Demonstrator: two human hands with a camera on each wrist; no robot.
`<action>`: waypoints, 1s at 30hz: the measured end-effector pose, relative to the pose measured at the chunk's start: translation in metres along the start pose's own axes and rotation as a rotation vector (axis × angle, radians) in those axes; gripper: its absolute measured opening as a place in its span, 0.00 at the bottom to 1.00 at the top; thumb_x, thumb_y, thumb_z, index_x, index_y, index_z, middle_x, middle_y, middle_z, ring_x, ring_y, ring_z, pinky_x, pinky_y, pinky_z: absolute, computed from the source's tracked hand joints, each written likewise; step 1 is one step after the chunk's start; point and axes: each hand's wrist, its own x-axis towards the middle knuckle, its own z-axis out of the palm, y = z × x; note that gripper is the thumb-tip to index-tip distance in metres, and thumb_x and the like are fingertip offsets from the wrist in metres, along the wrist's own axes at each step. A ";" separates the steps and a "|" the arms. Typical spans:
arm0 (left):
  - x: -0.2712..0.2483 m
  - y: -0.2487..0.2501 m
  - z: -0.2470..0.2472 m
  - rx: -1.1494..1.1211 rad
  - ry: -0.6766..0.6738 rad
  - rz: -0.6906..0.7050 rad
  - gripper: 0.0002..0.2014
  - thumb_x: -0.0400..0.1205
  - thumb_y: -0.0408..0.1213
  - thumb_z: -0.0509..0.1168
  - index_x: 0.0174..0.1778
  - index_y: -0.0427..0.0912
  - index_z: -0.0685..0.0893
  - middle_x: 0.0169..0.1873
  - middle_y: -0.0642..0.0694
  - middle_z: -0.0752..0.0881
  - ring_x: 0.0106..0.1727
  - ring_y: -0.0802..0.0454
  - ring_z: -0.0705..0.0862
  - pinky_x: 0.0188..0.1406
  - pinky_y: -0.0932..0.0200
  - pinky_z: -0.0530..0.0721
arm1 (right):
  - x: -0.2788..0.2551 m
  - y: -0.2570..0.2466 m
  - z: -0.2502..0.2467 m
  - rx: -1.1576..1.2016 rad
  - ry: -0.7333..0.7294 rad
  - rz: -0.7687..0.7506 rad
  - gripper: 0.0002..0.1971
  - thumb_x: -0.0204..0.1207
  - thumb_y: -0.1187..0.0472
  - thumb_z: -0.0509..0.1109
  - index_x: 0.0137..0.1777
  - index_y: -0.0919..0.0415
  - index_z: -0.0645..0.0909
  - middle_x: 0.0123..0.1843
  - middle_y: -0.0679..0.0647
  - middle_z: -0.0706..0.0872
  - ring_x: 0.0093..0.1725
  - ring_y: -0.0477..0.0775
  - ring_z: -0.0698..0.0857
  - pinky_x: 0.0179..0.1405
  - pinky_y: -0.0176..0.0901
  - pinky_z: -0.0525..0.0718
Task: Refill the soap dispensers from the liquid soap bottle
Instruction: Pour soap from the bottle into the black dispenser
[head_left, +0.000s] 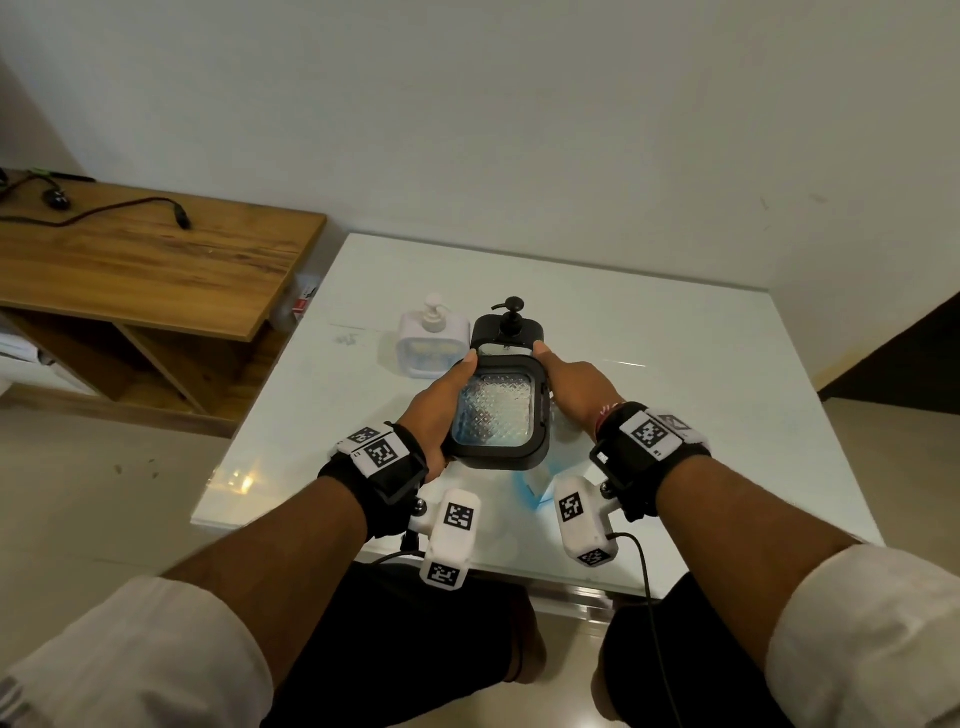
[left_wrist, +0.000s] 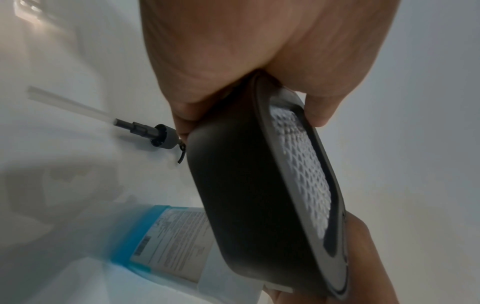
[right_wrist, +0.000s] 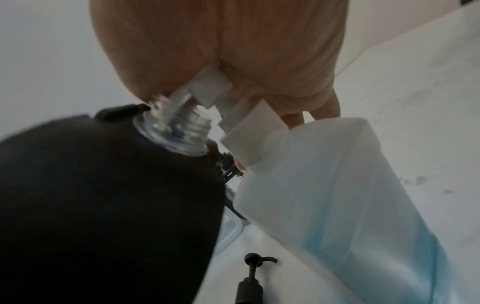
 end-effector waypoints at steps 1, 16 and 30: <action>0.000 -0.001 0.000 -0.003 0.002 -0.001 0.26 0.89 0.58 0.61 0.74 0.42 0.84 0.64 0.38 0.90 0.67 0.39 0.88 0.64 0.46 0.87 | 0.001 0.001 0.000 -0.009 0.007 -0.006 0.35 0.84 0.35 0.51 0.59 0.66 0.85 0.58 0.60 0.84 0.52 0.57 0.79 0.55 0.45 0.69; -0.002 -0.001 0.002 0.011 0.012 0.002 0.27 0.88 0.59 0.61 0.73 0.43 0.85 0.63 0.39 0.91 0.66 0.40 0.88 0.68 0.43 0.85 | 0.002 -0.001 0.000 -0.018 0.001 0.000 0.34 0.83 0.34 0.50 0.47 0.63 0.85 0.51 0.59 0.83 0.51 0.58 0.80 0.55 0.46 0.70; -0.003 -0.001 0.003 0.018 -0.013 0.010 0.26 0.89 0.58 0.59 0.72 0.43 0.85 0.63 0.39 0.91 0.66 0.40 0.89 0.67 0.45 0.85 | -0.001 -0.002 -0.001 0.096 -0.065 0.019 0.39 0.80 0.29 0.47 0.72 0.60 0.79 0.74 0.62 0.78 0.70 0.61 0.77 0.76 0.58 0.68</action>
